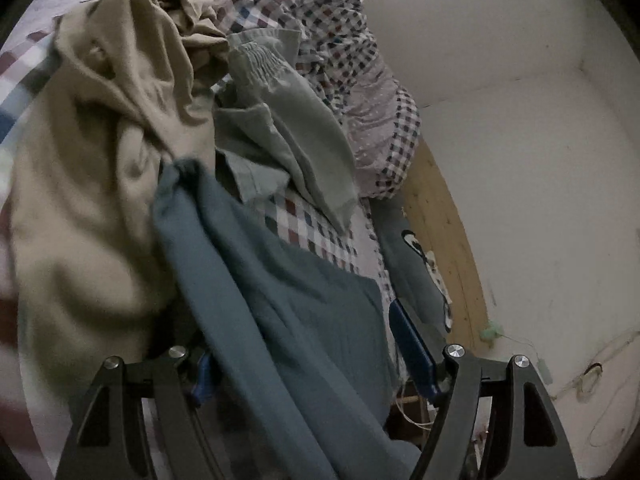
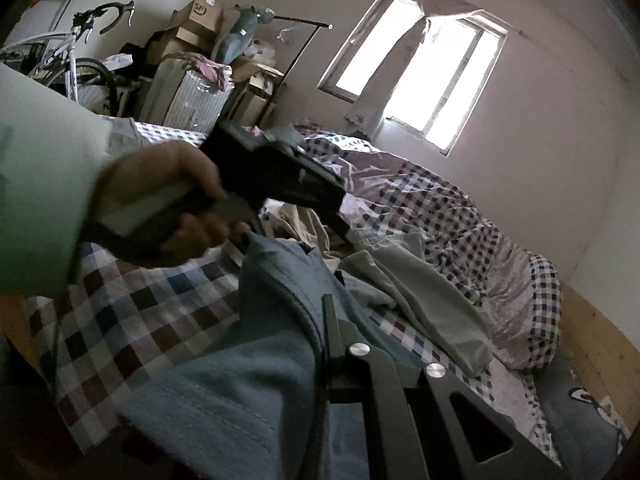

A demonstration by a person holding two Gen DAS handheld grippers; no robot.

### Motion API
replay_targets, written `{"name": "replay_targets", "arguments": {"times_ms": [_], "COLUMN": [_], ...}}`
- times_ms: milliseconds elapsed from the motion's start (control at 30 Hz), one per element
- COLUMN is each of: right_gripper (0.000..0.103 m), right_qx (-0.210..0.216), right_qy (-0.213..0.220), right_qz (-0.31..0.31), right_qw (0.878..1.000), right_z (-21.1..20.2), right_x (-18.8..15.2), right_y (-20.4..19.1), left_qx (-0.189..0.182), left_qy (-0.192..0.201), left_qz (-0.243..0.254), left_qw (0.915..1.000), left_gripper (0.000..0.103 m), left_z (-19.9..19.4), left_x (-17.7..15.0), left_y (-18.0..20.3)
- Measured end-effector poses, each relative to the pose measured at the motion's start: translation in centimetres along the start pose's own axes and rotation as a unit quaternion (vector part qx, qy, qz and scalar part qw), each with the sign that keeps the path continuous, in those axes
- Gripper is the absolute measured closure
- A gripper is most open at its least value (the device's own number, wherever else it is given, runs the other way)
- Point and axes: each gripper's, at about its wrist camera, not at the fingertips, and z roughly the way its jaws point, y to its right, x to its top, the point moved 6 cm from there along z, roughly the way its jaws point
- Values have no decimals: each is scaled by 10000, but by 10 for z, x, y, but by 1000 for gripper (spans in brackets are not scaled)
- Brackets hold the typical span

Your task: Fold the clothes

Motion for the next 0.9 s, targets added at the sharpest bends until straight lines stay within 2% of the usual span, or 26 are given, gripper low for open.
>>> {"name": "replay_targets", "arguments": {"times_ms": [133, 233, 333, 400, 533, 667, 900], "right_gripper": [101, 101, 101, 101, 101, 101, 101], "right_qx": [25, 63, 170, 222, 347, 487, 858], "right_qy": [46, 30, -40, -100, -306, -456, -263], "right_qz": [28, 9, 0, -70, -117, -5, 282], "right_qw": [10000, 10000, 9998, 9997, 9989, 9978, 9956], "right_z": [-6, -9, -12, -13, -13, -16, -39], "right_x": [1, -2, -4, -7, -13, -14, 19], "right_y": [1, 0, -10, -17, -30, -36, -57], "left_qx": [150, 333, 447, 468, 344, 105, -201], "left_qy": [-54, -148, -238, -263, -128, 119, 389], "left_qz": [19, 50, 33, -95, -190, -137, 245], "left_qw": [9999, 9993, 9987, 9985, 9991, 9998, 9987], "left_gripper": [29, 40, 66, 95, 98, 100, 100], "left_z": [11, 21, 29, 32, 23, -3, -65], "left_x": [18, 26, 30, 32, 34, 37, 39], "left_y": [-12, -22, -30, -37, -35, -16, 40]}}
